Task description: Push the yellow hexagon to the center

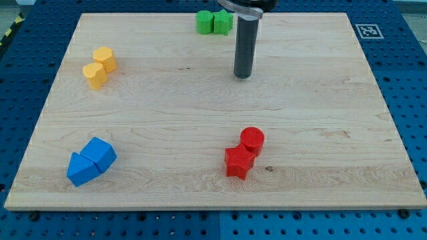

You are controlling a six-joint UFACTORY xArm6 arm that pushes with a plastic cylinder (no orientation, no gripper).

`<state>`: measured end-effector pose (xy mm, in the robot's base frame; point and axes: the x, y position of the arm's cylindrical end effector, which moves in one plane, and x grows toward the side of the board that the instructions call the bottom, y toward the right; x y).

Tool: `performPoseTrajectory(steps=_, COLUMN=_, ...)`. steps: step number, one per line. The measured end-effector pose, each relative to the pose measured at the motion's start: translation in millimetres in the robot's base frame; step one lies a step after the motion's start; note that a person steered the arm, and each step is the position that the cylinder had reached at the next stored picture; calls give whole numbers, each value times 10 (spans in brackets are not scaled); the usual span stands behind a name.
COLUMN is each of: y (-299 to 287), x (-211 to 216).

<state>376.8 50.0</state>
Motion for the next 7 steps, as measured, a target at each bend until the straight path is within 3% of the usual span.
performPoseTrajectory(steps=7, y=-17, x=-76)
